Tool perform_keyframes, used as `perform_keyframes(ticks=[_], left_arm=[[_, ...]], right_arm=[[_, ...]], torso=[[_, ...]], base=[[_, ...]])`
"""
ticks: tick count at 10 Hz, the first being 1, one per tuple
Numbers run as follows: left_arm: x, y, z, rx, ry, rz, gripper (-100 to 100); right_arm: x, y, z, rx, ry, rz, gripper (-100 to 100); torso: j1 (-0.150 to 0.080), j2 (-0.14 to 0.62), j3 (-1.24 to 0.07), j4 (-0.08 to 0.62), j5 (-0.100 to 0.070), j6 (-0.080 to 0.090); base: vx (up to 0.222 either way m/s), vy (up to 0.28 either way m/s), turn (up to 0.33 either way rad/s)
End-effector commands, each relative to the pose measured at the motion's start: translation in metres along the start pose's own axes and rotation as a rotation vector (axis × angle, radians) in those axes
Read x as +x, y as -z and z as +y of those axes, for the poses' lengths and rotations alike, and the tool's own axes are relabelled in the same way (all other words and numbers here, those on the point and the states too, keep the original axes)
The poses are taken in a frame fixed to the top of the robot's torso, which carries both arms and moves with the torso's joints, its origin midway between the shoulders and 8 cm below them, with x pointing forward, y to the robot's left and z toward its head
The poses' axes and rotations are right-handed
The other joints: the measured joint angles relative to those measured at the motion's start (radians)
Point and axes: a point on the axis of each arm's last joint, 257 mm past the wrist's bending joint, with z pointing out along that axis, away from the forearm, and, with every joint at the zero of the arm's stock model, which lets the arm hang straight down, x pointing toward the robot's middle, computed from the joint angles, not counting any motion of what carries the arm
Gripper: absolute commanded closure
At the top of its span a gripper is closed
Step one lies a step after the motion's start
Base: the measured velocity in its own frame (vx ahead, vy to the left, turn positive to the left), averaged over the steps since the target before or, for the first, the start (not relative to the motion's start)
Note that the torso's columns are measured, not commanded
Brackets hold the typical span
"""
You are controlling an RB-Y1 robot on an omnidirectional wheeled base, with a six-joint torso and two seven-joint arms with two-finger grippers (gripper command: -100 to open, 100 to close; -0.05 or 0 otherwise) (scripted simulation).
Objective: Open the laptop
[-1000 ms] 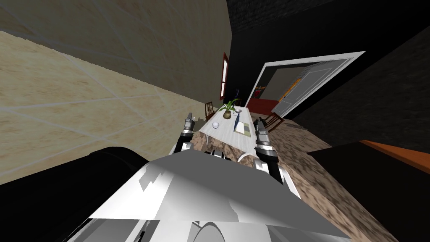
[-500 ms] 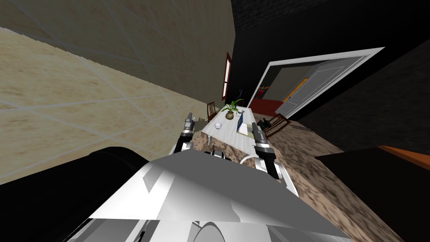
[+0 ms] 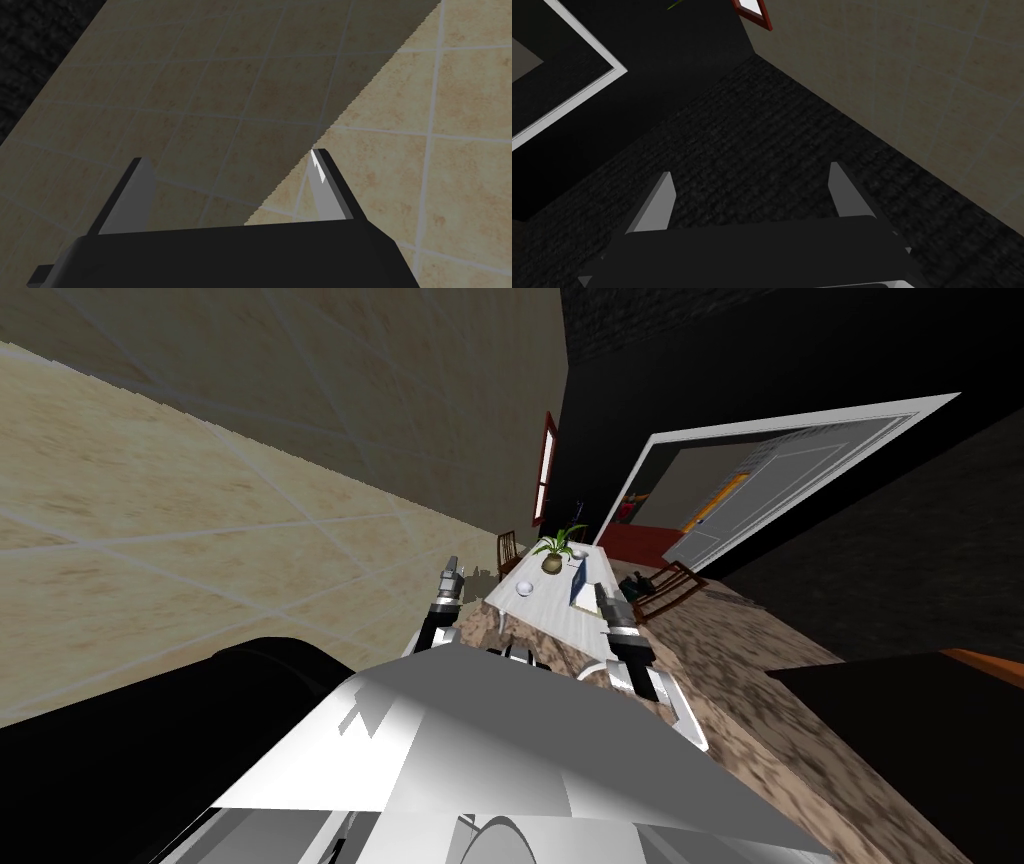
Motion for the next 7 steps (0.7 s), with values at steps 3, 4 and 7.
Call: perform_keyframes(ticks=[3, 4, 7], left_arm=[[0.0, 0.0, 0.0, 0.0, 0.0, 0.0, 0], [0.0, 0.0, 0.0, 0.0, 0.0, 0.0, 0], [0.0, 0.0, 0.0, 0.0, 0.0, 0.0, 0]], right_arm=[[0.018, -0.005, -0.029, 0.051, 0.201, 0.061, -100], [0.025, -0.006, -0.044, 0.075, 0.286, 0.09, -100], [0.032, -0.008, -0.06, 0.098, 0.384, 0.122, -100]], torso=[[0.0, 0.0, 0.0, 0.0, 0.0, 0.0], [0.0, 0.0, 0.0, 0.0, 0.0, 0.0], [0.001, 0.0, 0.0, 0.0, 0.0, 0.0]], base=[[0.014, 0.044, 0.039], [0.011, 0.056, 0.054], [0.012, 0.053, 0.042]])
